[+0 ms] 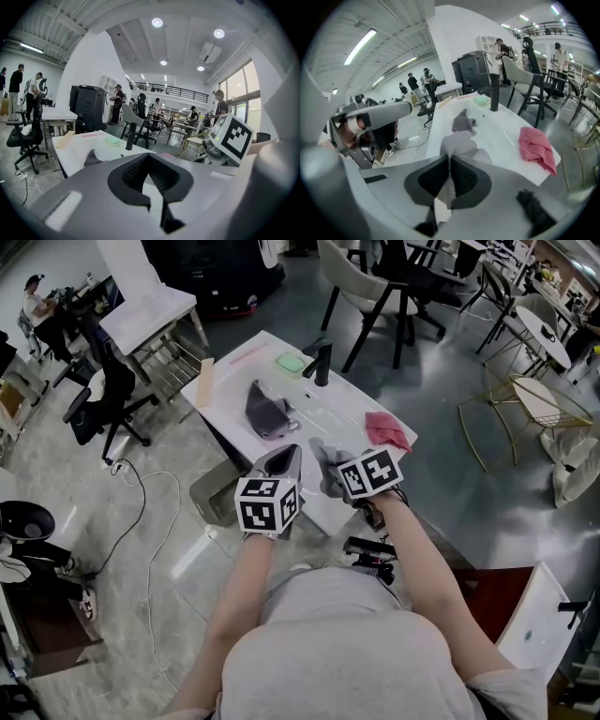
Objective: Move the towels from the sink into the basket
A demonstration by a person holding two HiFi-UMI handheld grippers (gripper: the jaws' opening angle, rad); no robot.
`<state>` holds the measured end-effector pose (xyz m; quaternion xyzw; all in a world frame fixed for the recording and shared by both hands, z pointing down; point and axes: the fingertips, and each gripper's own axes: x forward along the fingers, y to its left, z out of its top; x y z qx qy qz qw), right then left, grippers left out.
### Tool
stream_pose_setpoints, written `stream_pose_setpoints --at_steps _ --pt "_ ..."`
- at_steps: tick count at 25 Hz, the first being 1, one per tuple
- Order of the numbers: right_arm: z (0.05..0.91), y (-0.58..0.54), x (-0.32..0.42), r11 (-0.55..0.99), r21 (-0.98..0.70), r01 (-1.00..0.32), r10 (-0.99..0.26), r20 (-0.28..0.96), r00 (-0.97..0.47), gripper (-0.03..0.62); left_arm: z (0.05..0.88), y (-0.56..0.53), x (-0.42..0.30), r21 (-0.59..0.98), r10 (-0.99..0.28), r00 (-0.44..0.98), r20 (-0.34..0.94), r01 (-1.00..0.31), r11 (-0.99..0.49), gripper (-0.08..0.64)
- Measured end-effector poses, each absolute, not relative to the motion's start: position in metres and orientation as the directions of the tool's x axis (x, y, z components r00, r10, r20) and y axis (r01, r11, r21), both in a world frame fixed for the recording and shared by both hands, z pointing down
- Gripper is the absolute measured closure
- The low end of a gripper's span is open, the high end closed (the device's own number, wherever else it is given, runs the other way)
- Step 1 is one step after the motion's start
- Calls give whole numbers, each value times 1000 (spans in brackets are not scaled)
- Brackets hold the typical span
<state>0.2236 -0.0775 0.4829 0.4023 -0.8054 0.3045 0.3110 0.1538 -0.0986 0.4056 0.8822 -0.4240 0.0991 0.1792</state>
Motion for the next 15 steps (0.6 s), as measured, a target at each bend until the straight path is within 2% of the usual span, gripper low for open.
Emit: stream_pose_setpoints --at_steps 10,15 --pt "441 -81 217 472 -182 -863 -623 624 -472 563 393 -96 151 212 -722 623 303 -782 -586 558" --pt "418 -84 215 468 -156 -870 -710 520 -475 565 387 -95 151 206 -726 622 293 -782 -588 558"
